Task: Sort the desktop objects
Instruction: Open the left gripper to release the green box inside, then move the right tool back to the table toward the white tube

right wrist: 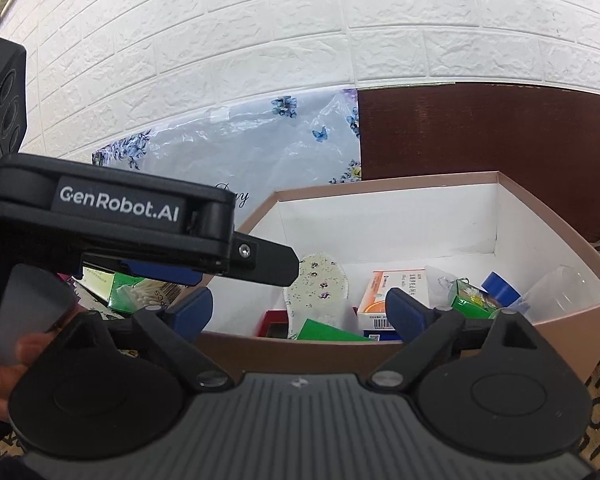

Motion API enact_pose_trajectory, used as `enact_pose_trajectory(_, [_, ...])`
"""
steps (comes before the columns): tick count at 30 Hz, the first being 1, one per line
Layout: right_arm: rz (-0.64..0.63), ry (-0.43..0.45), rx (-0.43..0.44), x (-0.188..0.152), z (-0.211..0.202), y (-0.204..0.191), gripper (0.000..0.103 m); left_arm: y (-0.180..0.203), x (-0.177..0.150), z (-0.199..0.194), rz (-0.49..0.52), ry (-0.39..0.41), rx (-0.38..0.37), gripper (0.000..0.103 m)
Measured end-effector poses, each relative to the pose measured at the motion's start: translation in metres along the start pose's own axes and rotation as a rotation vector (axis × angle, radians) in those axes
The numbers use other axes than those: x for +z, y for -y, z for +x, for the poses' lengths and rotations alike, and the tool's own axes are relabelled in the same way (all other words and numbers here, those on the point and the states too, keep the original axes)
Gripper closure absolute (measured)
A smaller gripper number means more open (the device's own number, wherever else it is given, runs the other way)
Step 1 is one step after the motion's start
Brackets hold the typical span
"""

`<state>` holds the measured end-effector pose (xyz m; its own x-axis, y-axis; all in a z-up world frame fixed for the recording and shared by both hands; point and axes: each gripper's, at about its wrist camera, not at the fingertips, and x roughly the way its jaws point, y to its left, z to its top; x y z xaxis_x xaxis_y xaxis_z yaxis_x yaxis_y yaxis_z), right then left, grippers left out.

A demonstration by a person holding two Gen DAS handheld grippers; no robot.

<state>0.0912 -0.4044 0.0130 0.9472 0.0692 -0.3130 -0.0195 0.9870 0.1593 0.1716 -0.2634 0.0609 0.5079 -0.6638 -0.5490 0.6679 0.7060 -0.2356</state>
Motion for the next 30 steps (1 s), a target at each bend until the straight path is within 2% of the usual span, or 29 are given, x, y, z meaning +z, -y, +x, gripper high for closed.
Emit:
enact_pose_trajectory(20, [-0.005,0.0,0.015,-0.002,-0.033,-0.013,0.011,0.015,-0.022,-0.032,-0.007,-0.005,-0.039,0.009])
enact_pose_trajectory(30, [-0.012,-0.027,0.062,-0.014,-0.059,-0.037,0.011,0.012,-0.061,-0.074,-0.062,0.003,-0.007,0.009])
